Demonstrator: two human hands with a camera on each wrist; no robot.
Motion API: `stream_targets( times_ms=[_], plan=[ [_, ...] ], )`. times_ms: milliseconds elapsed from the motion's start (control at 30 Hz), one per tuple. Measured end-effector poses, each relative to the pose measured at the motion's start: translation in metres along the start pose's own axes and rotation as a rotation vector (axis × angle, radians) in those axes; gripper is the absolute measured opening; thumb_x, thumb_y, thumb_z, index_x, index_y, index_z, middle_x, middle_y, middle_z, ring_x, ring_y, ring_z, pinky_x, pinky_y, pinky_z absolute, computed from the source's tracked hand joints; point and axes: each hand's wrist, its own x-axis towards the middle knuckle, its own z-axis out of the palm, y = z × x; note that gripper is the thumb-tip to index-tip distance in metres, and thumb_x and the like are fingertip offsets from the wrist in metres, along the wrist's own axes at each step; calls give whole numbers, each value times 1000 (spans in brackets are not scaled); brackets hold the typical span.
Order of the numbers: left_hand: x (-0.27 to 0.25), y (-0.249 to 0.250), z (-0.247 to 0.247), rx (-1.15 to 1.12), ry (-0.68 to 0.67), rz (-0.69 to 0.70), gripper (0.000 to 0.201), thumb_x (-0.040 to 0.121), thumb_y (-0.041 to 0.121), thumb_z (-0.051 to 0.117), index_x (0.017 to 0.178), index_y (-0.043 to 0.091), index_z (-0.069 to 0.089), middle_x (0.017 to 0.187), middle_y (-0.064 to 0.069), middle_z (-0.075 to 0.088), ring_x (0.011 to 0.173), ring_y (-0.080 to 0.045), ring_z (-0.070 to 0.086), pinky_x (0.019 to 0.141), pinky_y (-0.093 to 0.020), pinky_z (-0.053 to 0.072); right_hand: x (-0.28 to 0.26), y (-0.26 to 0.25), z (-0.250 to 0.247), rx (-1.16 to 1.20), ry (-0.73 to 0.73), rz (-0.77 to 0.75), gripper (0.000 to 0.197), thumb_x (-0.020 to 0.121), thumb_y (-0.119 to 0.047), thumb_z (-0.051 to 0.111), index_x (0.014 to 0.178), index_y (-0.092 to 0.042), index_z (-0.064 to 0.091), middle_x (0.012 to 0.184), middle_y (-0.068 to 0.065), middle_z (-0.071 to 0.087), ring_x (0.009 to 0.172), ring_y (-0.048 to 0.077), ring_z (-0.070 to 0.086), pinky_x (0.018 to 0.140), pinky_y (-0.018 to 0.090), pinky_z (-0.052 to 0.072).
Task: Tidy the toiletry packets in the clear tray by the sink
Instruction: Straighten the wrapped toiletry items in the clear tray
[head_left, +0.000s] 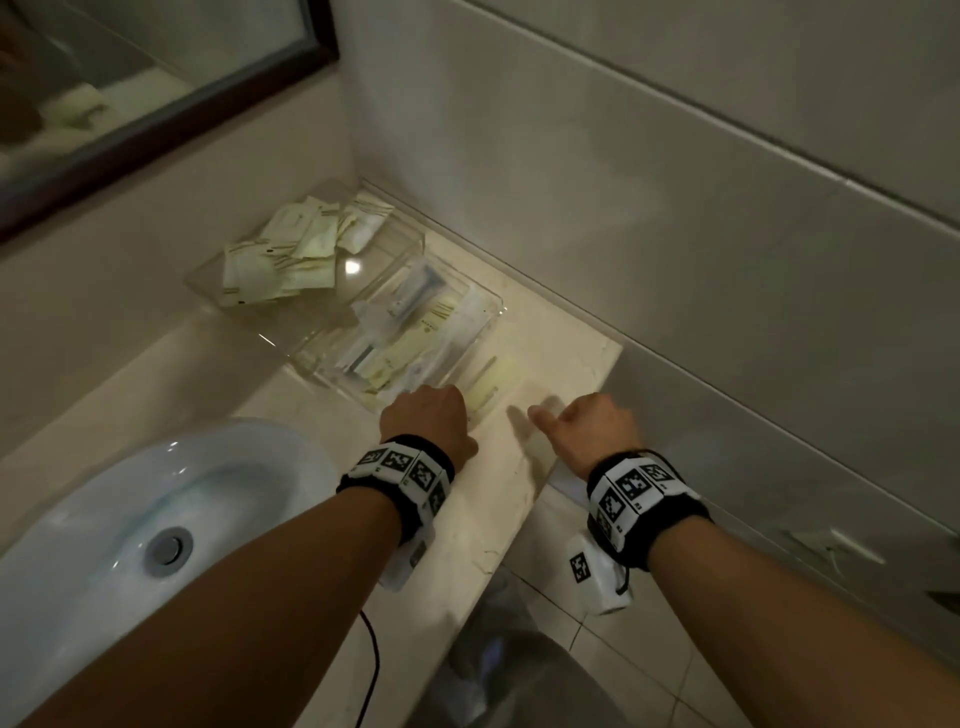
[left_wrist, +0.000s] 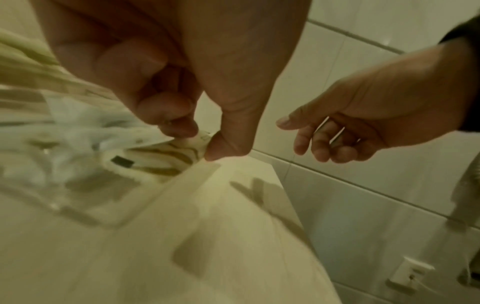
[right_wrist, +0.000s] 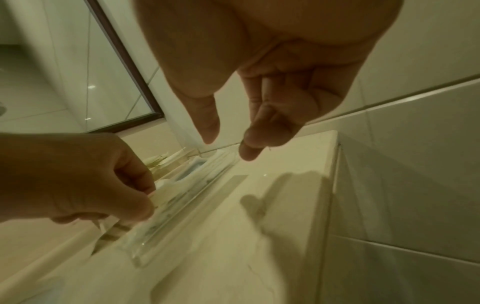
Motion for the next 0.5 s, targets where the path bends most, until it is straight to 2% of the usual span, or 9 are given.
stream_targets(
  times_ms=[67, 133, 233, 300, 367, 433, 500],
  plan=[
    [1, -7, -18, -27, 40, -29, 33, 83, 43, 71, 98, 16, 59, 106, -8, 63, 97, -29, 63, 67, -32, 42, 5, -16, -7, 27, 13, -27, 72, 68, -79, 45, 69, -10, 66, 71, 7, 68, 71, 28, 65, 60, 31, 51],
    [4, -16, -36, -43, 76, -70, 32, 82, 43, 73, 90, 18, 54, 103, -8, 65, 94, -29, 64, 68, -32, 45, 12, -33, -15, 40, 35, -74, 76, 62, -80, 41, 73, -10, 68, 75, 8, 71, 78, 30, 65, 71, 35, 55],
    [15, -31, -57, -61, 108, -132, 41, 80, 45, 75, 100, 12, 62, 102, -9, 67, 94, -30, 66, 73, -34, 50, 28, -55, -26, 22, 62, -129, 68, 69, -77, 47, 72, -11, 65, 76, 10, 69, 80, 31, 62, 66, 31, 47],
    [27, -39, -66, -64, 122, -183, 47, 79, 45, 76, 108, 10, 63, 100, -7, 67, 93, -29, 66, 70, -32, 48, 45, -74, -33, 0, 76, -168, 64, 73, -74, 51, 71, -12, 64, 74, 10, 67, 77, 31, 62, 62, 29, 41],
    [41, -45, -68, -61, 107, -222, 46, 79, 46, 75, 110, 14, 63, 104, -6, 66, 96, -27, 65, 71, -32, 47, 62, -90, -39, -10, 68, -206, 60, 76, -71, 54, 71, -12, 66, 71, 7, 66, 75, 29, 62, 63, 28, 43],
    [59, -50, -68, -83, 86, -253, 44, 80, 46, 73, 111, 16, 61, 110, -7, 64, 102, -28, 63, 77, -35, 49, 82, -104, -42, -10, 47, -250, 57, 77, -68, 56, 71, -12, 66, 69, 5, 66, 74, 28, 63, 66, 30, 49],
    [75, -51, -65, -100, 66, -288, 41, 82, 45, 71, 110, 17, 60, 110, -8, 63, 101, -30, 62, 78, -36, 49, 102, -115, -44, -44, 28, -297, 55, 79, -66, 57, 69, -12, 65, 66, 2, 64, 71, 26, 62, 67, 30, 50]
  ],
)
